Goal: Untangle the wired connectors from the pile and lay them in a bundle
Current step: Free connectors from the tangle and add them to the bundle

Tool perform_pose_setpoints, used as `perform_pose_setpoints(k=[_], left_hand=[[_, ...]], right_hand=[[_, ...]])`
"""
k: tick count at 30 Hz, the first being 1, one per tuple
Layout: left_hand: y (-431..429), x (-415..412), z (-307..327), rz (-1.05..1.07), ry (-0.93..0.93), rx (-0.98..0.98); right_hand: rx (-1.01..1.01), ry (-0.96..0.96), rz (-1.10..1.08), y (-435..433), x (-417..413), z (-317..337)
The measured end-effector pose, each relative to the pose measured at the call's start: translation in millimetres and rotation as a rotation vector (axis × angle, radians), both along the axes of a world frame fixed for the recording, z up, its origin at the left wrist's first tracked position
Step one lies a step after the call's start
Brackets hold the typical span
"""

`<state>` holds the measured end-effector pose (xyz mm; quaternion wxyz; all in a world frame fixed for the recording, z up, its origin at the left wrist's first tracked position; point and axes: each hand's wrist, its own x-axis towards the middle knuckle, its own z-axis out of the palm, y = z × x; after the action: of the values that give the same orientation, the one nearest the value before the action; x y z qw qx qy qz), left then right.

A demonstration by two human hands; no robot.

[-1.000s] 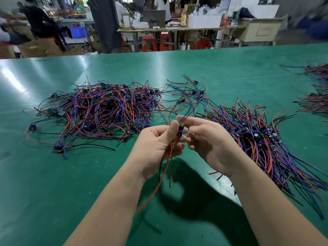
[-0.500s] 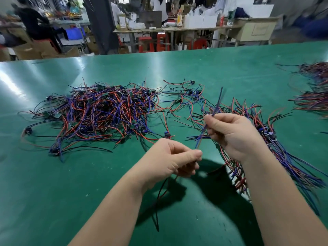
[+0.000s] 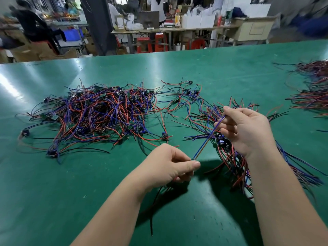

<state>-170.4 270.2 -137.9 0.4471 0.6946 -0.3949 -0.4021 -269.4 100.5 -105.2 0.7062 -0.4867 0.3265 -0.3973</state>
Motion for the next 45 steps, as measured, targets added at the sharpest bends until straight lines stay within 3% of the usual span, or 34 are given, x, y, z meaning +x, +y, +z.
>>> perform_pose_setpoints(k=[6, 16, 18, 20, 22, 24, 27, 31, 35, 40, 45], left_hand=[[2.6, 5.6, -1.1, 0.004, -0.006, 0.016], [4.2, 5.4, -0.1, -0.005, -0.052, 0.016], [4.9, 3.2, 3.4, -0.045, 0.034, -0.011], [5.9, 1.0, 8.8, -0.065, 0.249, -0.079], [6.7, 0.3, 16.1, -0.057, 0.453, -0.182], [5.7, 1.3, 21.0, 0.005, 0.626, -0.296], [2.1, 4.1, 22.9, 0.17, 0.738, -0.433], [-4.1, 3.7, 19.2, 0.361, 0.874, -0.559], [-7.3, -0.5, 16.5, 0.383, 0.869, -0.581], [-7.1, -2.5, 15.1, 0.39, 0.726, -0.584], [-7.1, -7.1, 8.9, 0.257, 0.356, -0.614]], right_hand=[[0.049, 0.015, 0.062, 3.5, 2.6, -0.6], [0.305, -0.005, 0.246, 2.3, 2.4, 2.9], [0.322, -0.102, 0.299, 1.1, 1.6, 2.4], [0.317, -0.189, 0.325, -0.4, 1.9, 1.2], [0.251, -0.156, 0.352, 1.7, 4.6, -2.1], [0.08, 0.001, 0.393, 7.6, 7.9, -8.7], [-0.23, 0.194, 0.547, 23.1, 12.2, -15.6], [-0.397, -0.001, 0.631, 43.2, 20.3, -14.6], [-0.346, -0.137, 0.525, 50.9, 23.7, -15.0], [-0.155, -0.204, 0.451, 51.2, 26.7, -13.4], [0.018, -0.304, 0.436, 46.2, 25.3, -7.7]])
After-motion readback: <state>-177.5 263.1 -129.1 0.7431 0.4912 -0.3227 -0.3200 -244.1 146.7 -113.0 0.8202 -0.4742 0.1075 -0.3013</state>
